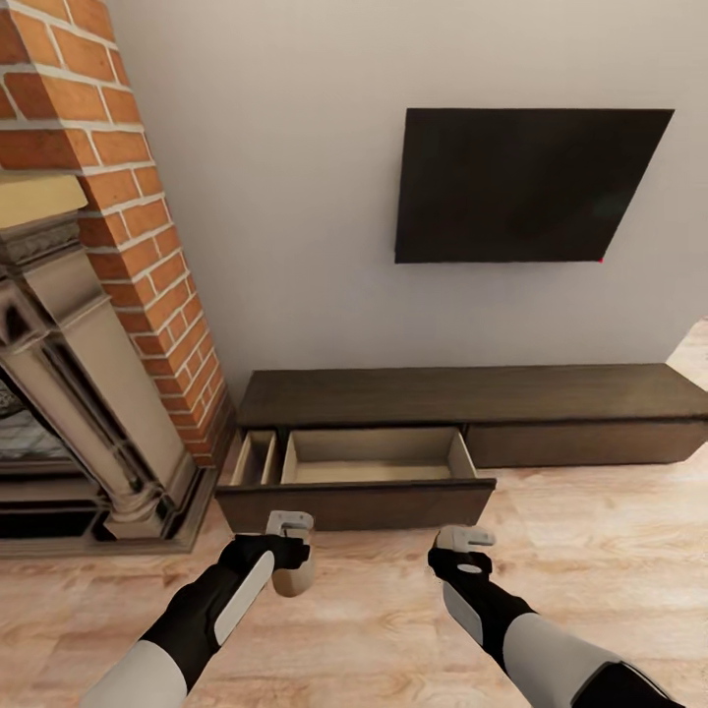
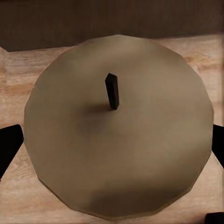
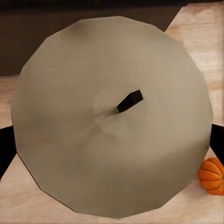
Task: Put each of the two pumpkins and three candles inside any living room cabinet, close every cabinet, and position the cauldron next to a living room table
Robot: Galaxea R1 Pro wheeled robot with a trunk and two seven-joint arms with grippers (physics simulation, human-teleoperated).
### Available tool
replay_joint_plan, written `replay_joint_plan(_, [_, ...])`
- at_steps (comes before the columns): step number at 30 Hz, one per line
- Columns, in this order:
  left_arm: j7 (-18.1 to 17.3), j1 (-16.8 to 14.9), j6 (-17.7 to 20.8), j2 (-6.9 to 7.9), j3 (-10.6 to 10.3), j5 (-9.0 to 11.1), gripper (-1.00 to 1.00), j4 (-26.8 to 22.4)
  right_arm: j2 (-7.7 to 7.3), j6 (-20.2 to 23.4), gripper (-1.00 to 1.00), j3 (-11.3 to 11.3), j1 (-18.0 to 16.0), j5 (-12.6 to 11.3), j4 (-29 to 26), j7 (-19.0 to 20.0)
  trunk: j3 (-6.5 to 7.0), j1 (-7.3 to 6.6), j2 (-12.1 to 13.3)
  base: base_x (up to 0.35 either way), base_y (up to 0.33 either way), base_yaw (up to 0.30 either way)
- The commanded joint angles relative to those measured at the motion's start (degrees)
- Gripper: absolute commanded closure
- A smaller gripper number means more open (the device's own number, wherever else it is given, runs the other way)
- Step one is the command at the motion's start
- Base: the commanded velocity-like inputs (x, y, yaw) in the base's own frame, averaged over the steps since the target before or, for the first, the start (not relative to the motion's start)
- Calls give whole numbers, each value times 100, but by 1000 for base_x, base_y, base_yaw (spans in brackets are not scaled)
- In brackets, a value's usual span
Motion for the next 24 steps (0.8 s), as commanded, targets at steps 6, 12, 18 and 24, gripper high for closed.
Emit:
replay_joint_plan(6, [0, 0, 1, -2, -1, -5, 100, -1, 7, 4, 100, 3, 26, 13, 0, -2, 0, 0, 0, 325, 1, -23])
replay_joint_plan(12, [0, 0, -61, -4, 1, 0, 100, 10, 24, -1, 100, 10, 39, 6, 5, -2, 0, 0, 0, 325, 37, -1])
replay_joint_plan(18, [-1, 3, -600, -97, -36, 11, 100, 366, 20, -1, 100, 116, 207, 17, 47, -2, 0, 0, 0, 325, 98, 0])
replay_joint_plan(24, [-127, 16, -1267, -218, -103, 16, 100, 2041, 36, 1, 100, 562, 230, 13, 53, -10, 0, 0, 0, 325, 115, 0])
